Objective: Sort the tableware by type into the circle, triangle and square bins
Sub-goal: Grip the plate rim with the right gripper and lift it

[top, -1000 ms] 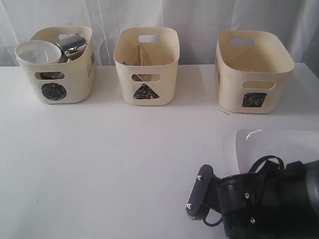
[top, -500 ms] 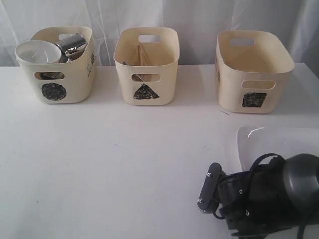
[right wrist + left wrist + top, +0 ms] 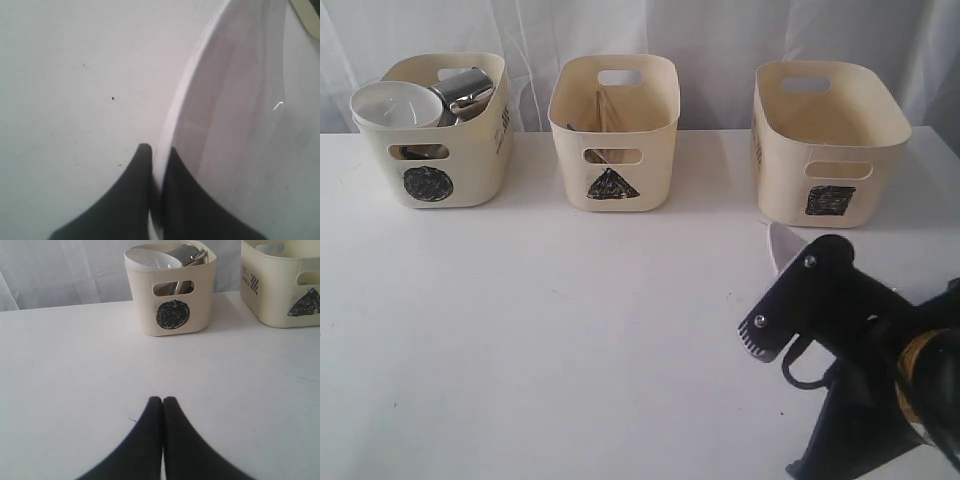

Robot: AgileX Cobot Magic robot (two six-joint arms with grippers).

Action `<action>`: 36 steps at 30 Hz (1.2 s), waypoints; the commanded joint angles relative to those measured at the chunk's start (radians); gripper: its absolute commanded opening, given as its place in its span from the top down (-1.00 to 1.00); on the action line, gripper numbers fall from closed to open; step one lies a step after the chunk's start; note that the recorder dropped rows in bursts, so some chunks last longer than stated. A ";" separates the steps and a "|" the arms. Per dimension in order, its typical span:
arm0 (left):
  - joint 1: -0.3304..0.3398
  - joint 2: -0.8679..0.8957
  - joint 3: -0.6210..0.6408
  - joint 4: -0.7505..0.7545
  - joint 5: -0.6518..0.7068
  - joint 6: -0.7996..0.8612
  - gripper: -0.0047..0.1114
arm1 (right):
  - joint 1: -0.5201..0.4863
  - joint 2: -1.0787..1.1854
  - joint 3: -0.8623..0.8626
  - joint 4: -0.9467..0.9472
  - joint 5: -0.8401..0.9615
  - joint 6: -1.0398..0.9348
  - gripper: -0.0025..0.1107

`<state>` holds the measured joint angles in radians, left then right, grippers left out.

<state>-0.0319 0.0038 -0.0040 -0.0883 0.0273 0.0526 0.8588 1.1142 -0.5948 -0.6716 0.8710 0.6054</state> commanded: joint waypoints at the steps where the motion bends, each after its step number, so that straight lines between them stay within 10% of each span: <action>1: -0.004 -0.004 0.004 -0.013 0.000 0.001 0.89 | 0.041 -0.090 -0.073 0.095 0.021 -0.109 0.96; 20: -0.004 -0.004 0.004 -0.013 0.000 0.001 0.89 | 0.067 -0.194 -0.369 -0.410 -0.050 0.149 0.96; 36: -0.004 -0.004 0.004 -0.013 0.000 0.001 0.89 | -0.453 0.056 -0.517 -0.445 -0.525 0.182 0.96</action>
<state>-0.0319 0.0038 -0.0040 -0.0883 0.0273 0.0526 0.4695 1.1110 -1.0652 -1.0615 0.4513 0.7971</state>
